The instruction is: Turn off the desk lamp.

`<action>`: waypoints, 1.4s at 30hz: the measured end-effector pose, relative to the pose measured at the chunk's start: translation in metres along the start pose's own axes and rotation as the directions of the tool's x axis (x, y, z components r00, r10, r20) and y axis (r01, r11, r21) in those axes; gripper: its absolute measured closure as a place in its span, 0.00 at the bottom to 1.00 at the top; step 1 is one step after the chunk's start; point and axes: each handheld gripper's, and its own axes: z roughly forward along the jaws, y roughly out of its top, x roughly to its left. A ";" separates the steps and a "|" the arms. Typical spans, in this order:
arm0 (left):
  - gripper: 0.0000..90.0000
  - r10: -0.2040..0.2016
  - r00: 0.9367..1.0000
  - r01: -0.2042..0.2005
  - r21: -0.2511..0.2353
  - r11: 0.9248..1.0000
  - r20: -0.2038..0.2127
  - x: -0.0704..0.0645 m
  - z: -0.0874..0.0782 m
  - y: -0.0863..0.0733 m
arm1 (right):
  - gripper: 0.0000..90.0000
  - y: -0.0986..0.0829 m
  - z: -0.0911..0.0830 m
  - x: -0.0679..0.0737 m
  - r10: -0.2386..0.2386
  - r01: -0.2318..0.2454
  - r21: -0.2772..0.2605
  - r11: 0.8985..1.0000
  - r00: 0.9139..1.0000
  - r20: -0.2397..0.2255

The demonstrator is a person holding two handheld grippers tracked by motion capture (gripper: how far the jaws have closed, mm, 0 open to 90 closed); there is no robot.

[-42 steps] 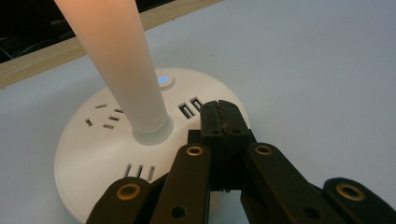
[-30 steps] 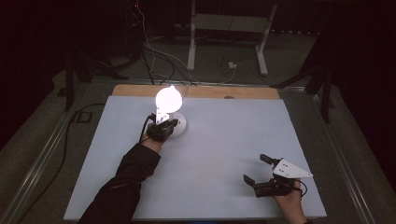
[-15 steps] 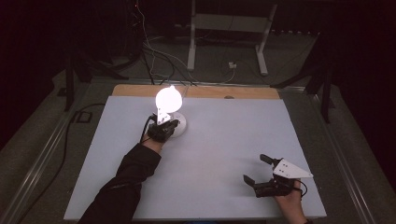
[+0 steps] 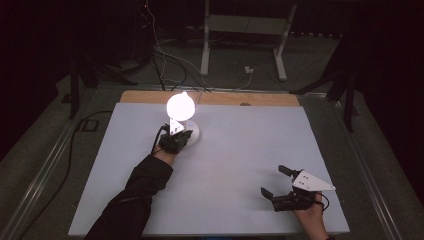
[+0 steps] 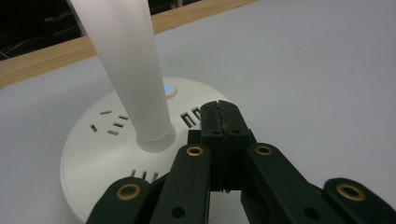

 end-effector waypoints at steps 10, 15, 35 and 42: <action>1.00 0.003 1.000 -0.003 0.011 1.000 -0.003 0.001 0.003 -0.003 | 0.00 0.000 0.000 0.000 0.001 -0.001 0.000 1.000 1.000 -0.002; 1.00 0.006 1.000 -0.006 0.015 1.000 -0.001 0.000 0.005 -0.005 | 0.00 0.000 0.000 0.000 0.001 -0.001 0.002 1.000 1.000 -0.002; 1.00 0.010 1.000 -0.010 0.000 1.000 0.001 0.001 0.005 -0.006 | 0.00 0.000 0.000 0.000 0.000 0.000 0.003 1.000 1.000 -0.002; 0.99 -0.022 0.999 0.023 -0.019 1.000 0.029 0.000 -0.005 0.004 | 0.00 0.000 0.000 -0.001 0.005 -0.005 0.000 1.000 1.000 -0.002</action>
